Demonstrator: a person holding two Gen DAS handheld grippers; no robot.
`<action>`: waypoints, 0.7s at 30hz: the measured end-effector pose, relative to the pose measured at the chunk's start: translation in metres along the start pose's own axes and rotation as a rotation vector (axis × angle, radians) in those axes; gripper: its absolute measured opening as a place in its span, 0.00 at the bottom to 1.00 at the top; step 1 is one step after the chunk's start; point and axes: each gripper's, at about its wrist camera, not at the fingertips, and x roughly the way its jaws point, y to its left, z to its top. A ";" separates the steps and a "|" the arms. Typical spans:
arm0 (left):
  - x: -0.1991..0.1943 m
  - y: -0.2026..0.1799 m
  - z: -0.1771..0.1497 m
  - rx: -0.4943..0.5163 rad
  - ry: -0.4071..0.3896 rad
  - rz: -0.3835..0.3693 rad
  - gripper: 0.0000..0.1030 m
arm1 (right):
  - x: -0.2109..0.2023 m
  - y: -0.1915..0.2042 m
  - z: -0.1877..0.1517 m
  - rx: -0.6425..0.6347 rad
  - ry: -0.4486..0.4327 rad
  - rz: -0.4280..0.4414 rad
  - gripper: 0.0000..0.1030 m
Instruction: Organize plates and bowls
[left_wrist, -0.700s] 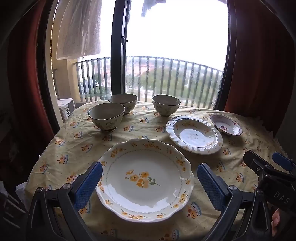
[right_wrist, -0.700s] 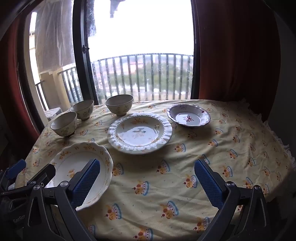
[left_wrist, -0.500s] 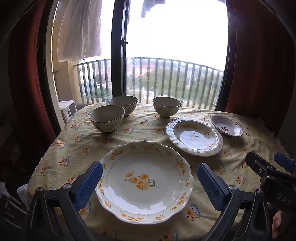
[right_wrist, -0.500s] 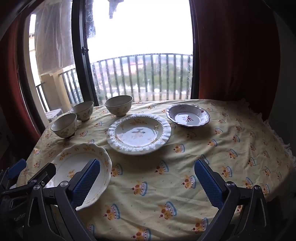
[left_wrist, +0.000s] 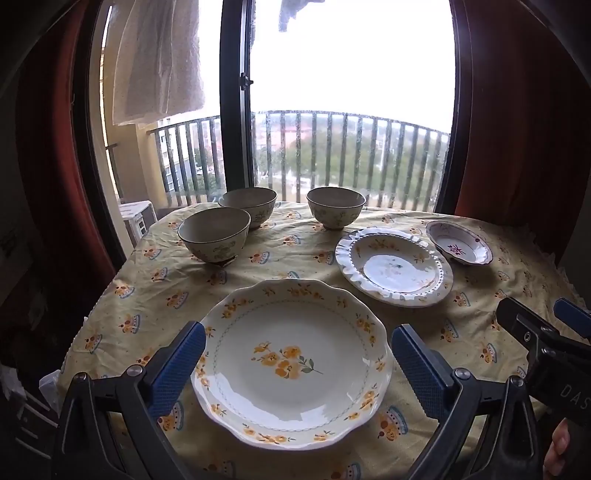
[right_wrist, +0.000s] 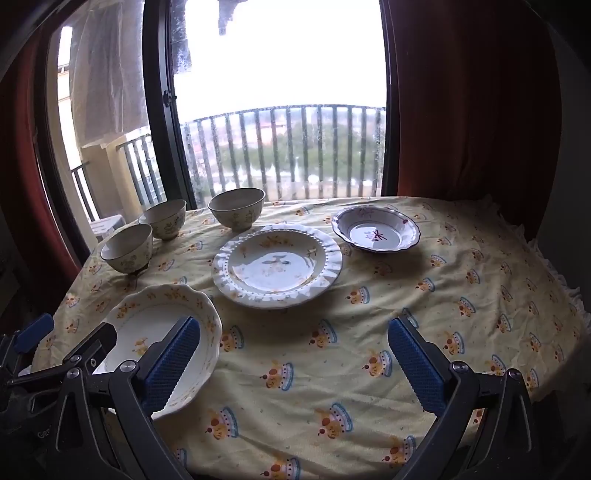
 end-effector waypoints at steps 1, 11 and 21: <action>0.000 0.000 0.000 0.000 -0.001 -0.002 0.98 | 0.000 0.000 0.000 0.004 -0.001 0.000 1.00; 0.000 -0.002 0.002 0.011 -0.015 -0.008 0.98 | 0.002 -0.003 0.001 0.010 0.002 -0.009 1.00; 0.004 -0.001 0.001 0.010 -0.005 0.002 0.98 | 0.007 -0.001 0.002 0.003 0.012 -0.015 1.00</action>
